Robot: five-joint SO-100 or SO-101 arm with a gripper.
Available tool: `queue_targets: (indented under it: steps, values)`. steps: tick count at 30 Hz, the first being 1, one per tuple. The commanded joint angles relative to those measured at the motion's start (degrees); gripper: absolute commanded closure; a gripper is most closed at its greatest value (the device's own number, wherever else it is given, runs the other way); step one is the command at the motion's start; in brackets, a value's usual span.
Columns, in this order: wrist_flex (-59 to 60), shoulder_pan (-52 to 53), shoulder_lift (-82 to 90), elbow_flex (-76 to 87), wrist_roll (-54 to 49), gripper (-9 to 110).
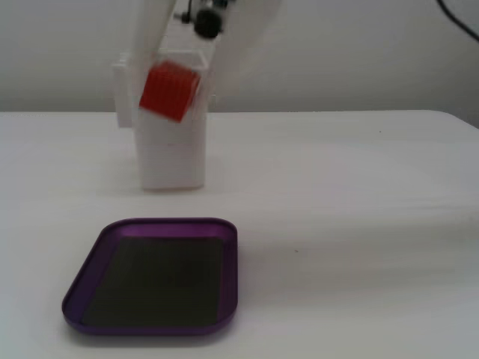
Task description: Remove the cube from the box.
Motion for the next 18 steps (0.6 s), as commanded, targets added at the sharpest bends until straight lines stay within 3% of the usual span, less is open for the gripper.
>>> queue_targets:
  steps: [1,8,18]
  values:
    - [4.5,1.1,10.0,0.0,-3.8,102]
    - [1.8,2.9,16.8,21.7,-6.4,102]
    - [-25.9,3.5,27.4,58.4,-6.8,102]
